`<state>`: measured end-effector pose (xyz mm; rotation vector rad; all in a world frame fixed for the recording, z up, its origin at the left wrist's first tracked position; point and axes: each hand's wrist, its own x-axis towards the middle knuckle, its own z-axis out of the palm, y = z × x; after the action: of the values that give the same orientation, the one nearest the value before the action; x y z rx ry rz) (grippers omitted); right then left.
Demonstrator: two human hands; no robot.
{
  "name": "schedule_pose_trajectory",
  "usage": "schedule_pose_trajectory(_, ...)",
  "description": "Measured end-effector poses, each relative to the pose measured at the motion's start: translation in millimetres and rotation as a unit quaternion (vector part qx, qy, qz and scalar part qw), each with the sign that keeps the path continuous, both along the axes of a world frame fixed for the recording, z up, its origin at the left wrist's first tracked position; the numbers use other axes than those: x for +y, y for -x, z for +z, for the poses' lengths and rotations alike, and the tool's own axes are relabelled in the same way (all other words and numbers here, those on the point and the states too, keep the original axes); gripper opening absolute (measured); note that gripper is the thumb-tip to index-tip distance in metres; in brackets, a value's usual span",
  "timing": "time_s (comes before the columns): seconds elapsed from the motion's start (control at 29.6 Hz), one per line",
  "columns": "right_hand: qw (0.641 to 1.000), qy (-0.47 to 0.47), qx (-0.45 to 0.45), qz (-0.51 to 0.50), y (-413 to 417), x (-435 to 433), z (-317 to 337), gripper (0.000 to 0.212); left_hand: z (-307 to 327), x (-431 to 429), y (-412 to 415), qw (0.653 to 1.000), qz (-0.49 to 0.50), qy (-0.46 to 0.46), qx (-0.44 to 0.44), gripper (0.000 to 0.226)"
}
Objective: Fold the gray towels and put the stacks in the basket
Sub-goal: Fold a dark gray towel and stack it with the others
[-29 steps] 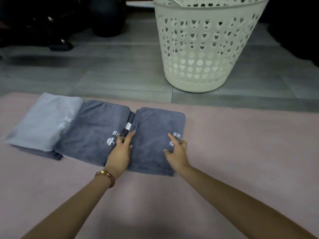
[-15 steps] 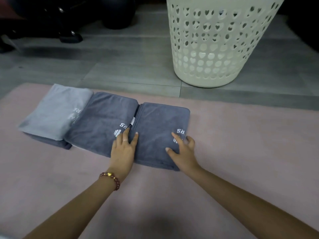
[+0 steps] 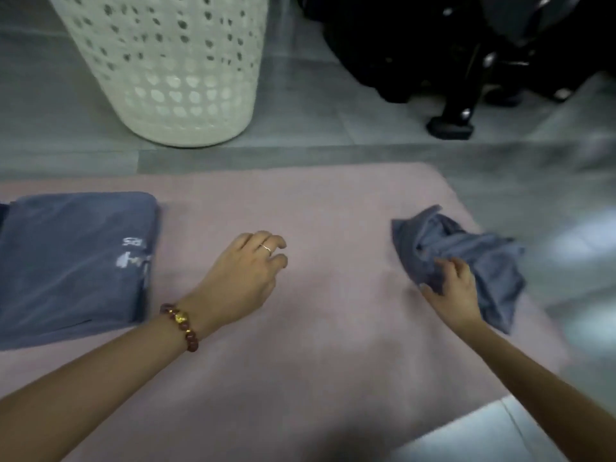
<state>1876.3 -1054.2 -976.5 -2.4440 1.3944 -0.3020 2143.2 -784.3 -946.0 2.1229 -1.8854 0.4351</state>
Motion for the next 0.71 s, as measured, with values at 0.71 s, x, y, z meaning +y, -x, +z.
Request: schedule_pose_trajectory(0.71, 0.883, -0.375, -0.209, 0.191, -33.9, 74.3, 49.8, 0.019, -32.6, -56.0, 57.8, 0.962, -0.113, -0.094, 0.231, 0.097)
